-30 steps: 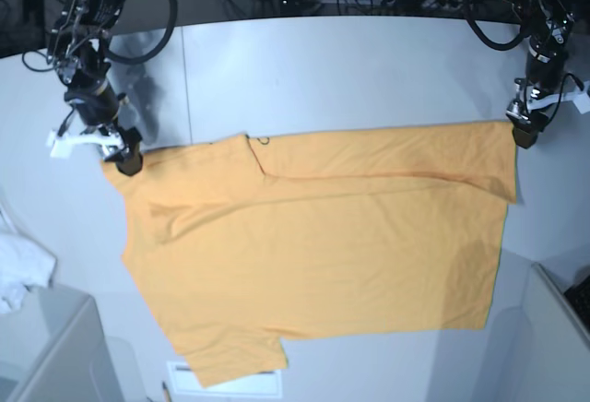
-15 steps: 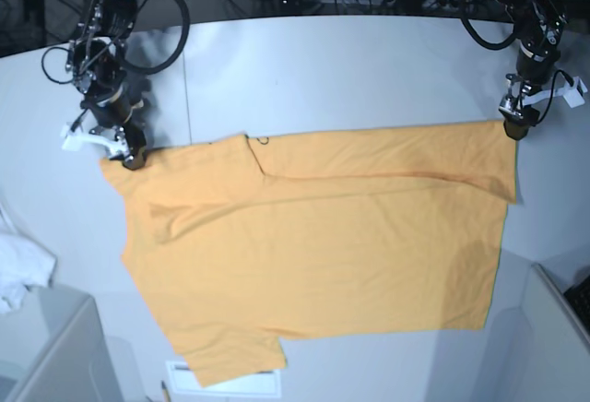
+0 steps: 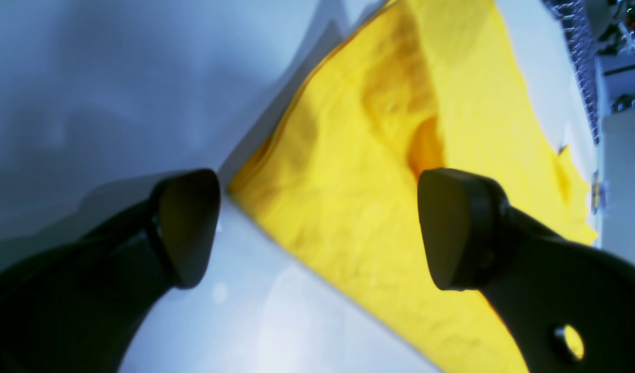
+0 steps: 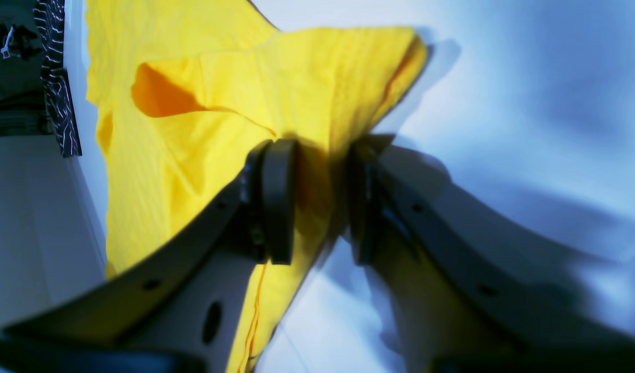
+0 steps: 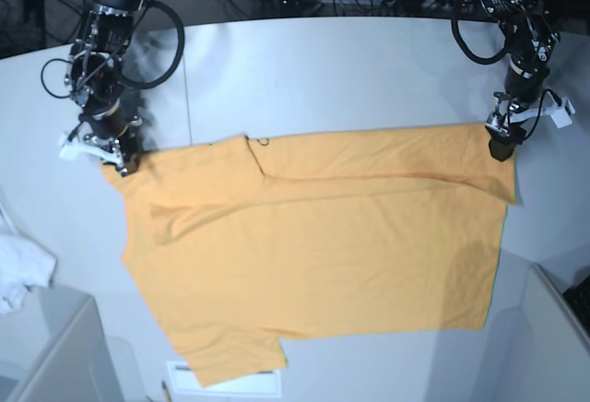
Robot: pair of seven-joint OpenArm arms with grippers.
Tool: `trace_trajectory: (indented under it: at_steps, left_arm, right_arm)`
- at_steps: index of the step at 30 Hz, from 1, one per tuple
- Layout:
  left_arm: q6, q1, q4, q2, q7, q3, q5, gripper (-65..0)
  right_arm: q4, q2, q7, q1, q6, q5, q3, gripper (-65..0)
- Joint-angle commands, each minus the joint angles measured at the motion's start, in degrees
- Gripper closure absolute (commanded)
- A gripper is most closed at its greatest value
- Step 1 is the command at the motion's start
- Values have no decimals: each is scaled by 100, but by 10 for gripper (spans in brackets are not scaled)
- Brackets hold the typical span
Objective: Fold the T-shirt properly
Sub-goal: 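Pull the held shoulder edge further toward the arms with both grippers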
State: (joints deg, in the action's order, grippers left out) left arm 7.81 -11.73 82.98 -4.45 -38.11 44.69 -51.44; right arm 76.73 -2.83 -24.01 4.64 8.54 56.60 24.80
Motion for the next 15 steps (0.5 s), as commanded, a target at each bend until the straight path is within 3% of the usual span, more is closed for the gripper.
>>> trace_trajectory:
  at_steps: [1, 8, 10, 12, 15]
  left_arm:
    - [-109, 34, -39, -34, -176, 2, 58, -578]
    - [-109, 113, -214, -26, -176, -7, 50, -576]
    - [-109, 113, -311, -34, -176, -7, 50, -546]
    - [-109, 113, -390, -96, -176, -7, 50, -429]
    - [-109, 113, -522, -113, -185, -7, 50, -191]
  right_arm:
    - [6, -29, -126, -12, 127, -91, 4, -137]
    - [15, -29, -126, -73, 127, -91, 4, -126]
    - [6, -29, -126, -100, 127, -91, 4, -126]
    - [6, -29, -126, -108, 127, -91, 4, -126]
    - [6, -29, -126, -108, 127, -91, 4, -123]
